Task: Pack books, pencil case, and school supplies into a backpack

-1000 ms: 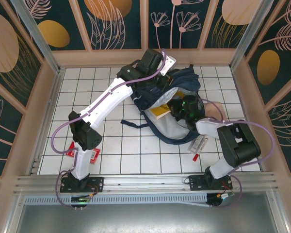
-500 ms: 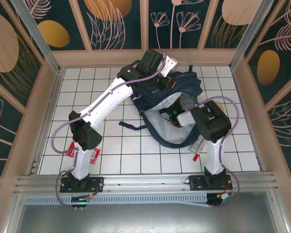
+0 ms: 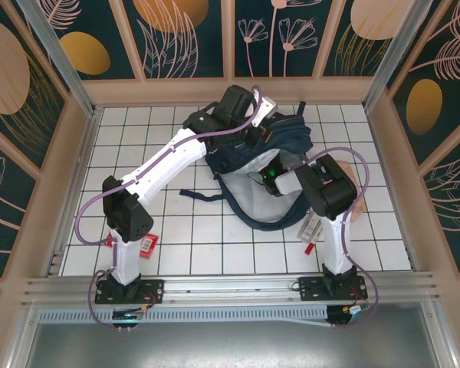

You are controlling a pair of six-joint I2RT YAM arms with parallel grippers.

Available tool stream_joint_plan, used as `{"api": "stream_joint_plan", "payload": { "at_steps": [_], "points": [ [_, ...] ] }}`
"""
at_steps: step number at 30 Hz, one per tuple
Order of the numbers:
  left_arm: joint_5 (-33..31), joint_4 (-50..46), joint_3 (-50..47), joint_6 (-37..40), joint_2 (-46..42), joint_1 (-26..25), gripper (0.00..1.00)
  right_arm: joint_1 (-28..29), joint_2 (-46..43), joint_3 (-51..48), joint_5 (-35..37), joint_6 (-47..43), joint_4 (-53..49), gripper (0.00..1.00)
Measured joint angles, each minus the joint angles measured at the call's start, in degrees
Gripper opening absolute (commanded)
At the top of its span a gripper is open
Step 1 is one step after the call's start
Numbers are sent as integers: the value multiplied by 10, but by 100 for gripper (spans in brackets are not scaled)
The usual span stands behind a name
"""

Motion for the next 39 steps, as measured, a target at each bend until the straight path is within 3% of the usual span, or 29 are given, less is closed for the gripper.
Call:
{"api": "stream_joint_plan", "payload": {
  "at_steps": [4,20,31,39],
  "points": [
    [-25,18,-6,1,-1,8,0,-3,-53,-24,-17,-7,-69,63],
    [-44,118,-153,15,-52,63,0,-42,-278,-179,-89,-113,-229,62],
    [-33,164,-279,35,-107,96,0,-82,-482,-220,-137,-350,-450,59],
    [-36,163,-378,74,-181,119,0,-161,-513,-167,-142,-489,-632,61]
  ]
}}
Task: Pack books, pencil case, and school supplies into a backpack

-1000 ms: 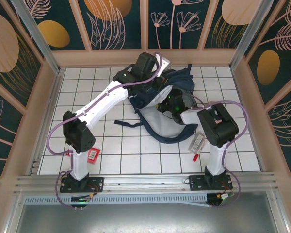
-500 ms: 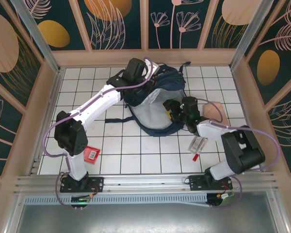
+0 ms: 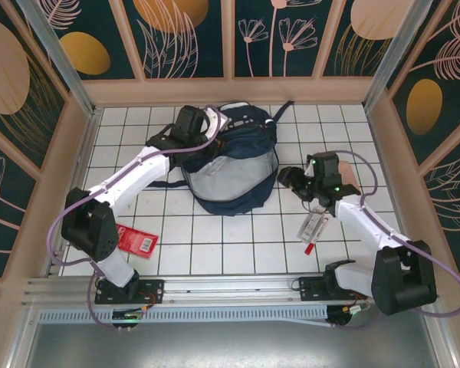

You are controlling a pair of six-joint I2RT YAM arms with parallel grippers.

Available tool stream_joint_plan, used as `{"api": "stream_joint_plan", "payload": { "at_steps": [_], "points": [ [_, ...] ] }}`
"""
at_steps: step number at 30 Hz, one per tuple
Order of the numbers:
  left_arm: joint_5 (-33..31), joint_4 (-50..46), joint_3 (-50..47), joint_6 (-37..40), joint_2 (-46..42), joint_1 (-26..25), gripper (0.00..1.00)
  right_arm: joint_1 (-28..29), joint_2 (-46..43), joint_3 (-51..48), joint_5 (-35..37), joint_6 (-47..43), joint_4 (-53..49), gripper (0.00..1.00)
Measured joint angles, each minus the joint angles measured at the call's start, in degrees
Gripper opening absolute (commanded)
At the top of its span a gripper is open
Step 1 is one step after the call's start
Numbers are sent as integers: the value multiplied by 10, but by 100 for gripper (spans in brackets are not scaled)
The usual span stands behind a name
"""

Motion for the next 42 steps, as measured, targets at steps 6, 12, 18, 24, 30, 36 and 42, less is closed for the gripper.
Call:
{"api": "stream_joint_plan", "payload": {
  "at_steps": [6,12,18,24,30,36,42],
  "points": [
    [10,-9,-60,16,-18,0,0,-60,2,59,22,-66,-54,62],
    [22,-11,-70,17,-18,0,0,-99,32,72,32,-93,-80,63],
    [75,10,-95,7,-16,1,1,-117,48,72,21,-108,-90,60],
    [176,130,-132,-134,18,-1,6,-116,50,72,-17,-106,-77,58],
    [232,187,-90,-219,63,-26,37,-74,55,72,-29,-92,-54,59],
    [160,144,-78,-266,9,27,64,25,62,66,-21,-67,-32,60],
    [18,86,-106,-344,-37,175,72,101,100,66,-2,-42,-5,61]
  ]
}}
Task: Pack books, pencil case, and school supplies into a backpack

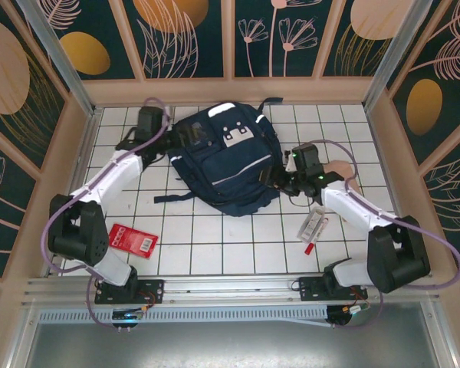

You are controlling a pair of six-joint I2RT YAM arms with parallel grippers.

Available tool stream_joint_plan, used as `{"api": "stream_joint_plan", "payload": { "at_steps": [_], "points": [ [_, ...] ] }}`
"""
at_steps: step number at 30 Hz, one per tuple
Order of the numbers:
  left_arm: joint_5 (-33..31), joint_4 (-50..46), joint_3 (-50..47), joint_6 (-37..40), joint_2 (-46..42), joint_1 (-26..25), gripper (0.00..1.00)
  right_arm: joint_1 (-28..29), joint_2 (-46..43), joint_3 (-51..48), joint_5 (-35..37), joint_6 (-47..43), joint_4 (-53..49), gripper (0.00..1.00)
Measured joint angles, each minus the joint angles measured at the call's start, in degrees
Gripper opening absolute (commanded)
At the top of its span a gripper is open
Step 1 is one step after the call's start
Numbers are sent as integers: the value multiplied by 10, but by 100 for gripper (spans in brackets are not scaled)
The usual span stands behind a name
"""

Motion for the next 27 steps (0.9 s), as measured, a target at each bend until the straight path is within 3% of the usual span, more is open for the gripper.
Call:
{"api": "stream_joint_plan", "payload": {
  "at_steps": [3,7,12,16,24,27],
  "points": [
    [-30,-20,-25,-21,17,40,74,32,39,4,7,5,10,61],
    [-24,-15,-27,-23,91,43,73,59,91,14,24,15,24,60],
    [15,11,-22,-15,187,39,46,60,128,24,52,18,36,48],
    [28,40,-31,-3,187,30,20,37,144,36,65,9,36,35],
    [3,75,-125,6,124,-37,1,-84,203,81,52,-44,71,35],
    [5,77,-166,-14,90,-57,0,-116,249,125,36,-64,87,40]
  ]
}}
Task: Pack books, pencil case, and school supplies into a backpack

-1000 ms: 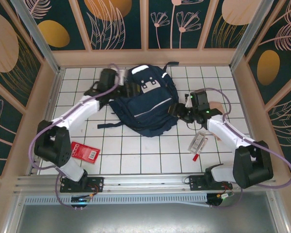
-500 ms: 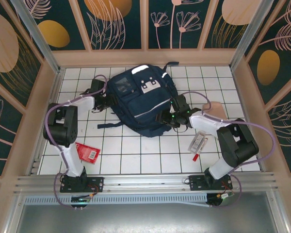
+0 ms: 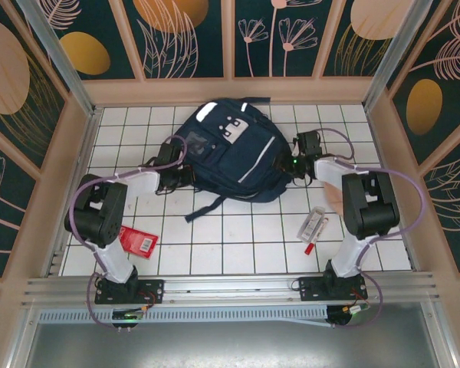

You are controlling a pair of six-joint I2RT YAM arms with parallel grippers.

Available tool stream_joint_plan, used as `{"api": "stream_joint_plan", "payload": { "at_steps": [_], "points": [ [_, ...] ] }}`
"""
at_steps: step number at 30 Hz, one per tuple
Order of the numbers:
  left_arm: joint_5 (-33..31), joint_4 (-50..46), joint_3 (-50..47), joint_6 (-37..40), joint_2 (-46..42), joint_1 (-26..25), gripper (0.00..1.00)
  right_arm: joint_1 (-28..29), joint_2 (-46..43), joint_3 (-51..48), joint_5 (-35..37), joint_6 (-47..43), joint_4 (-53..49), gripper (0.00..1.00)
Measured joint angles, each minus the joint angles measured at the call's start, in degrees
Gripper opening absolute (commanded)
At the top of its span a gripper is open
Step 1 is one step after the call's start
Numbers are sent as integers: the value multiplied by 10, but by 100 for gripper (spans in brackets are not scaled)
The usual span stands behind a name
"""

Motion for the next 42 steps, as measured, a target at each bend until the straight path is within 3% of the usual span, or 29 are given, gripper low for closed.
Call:
{"api": "stream_joint_plan", "payload": {
  "at_steps": [4,7,13,16,20,24,27,34,42],
  "points": [
    [20,-10,-33,-46,-44,-8,0,-14,43,52,-29,-12,12,46],
    [26,-33,-35,-84,-71,-11,0,-14,37,61,-31,-2,11,57],
    [51,-79,-12,-164,-90,-11,0,-7,-89,18,37,33,-64,64],
    [65,-93,2,-198,-90,-11,0,34,-190,-20,88,44,-112,63],
    [81,-107,13,-232,-91,-11,0,156,-249,-37,110,78,-143,55],
    [92,-130,39,-244,-91,-11,0,288,-199,-32,107,99,-124,49],
    [107,-136,55,-255,-91,-11,0,351,-123,-9,103,91,-89,45],
    [117,-149,71,-265,-90,-12,0,379,-20,33,133,63,-8,48],
    [122,-138,71,-285,-89,-11,0,404,16,60,262,74,8,52]
  ]
}}
